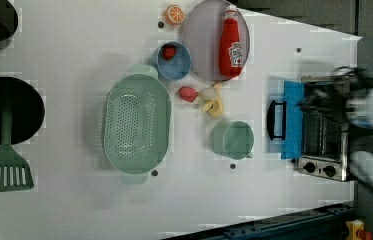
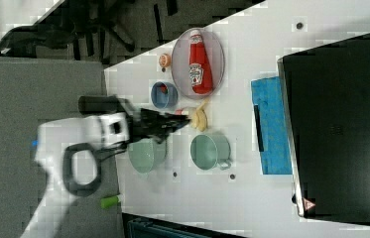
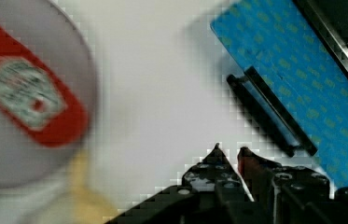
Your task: Flap open oven.
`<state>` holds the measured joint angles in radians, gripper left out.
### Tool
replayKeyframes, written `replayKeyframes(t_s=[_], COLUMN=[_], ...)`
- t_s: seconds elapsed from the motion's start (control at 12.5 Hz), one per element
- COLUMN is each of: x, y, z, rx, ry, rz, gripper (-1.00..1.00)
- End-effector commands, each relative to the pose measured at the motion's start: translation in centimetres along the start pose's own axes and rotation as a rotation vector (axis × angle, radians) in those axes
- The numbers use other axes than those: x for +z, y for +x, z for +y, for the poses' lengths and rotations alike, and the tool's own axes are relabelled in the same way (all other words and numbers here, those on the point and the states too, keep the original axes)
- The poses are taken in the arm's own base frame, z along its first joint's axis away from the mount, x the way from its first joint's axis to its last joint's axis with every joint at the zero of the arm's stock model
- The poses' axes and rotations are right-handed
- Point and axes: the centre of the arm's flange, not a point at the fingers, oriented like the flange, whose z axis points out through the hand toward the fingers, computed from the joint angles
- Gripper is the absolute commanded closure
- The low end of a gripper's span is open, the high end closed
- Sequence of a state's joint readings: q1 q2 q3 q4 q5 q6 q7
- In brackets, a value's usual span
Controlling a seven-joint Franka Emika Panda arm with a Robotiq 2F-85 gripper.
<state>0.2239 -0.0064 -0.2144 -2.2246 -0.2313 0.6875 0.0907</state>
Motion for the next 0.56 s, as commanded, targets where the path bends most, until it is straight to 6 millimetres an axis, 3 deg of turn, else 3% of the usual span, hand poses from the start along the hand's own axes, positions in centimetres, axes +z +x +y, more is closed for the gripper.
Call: replayKeyframes(t_s=[0.08,0.32,0.56], x=[-3.8,-10.6,-16.1], y=[0.6,0.8,2.0], z=[1.4,2.9,4.4], rx=[0.140,0.188,0.203], ry=[0.038,0.094,0.093], rz=[-0.096,-0.140,-0.148], gripper=[0.65,0.65,0.65])
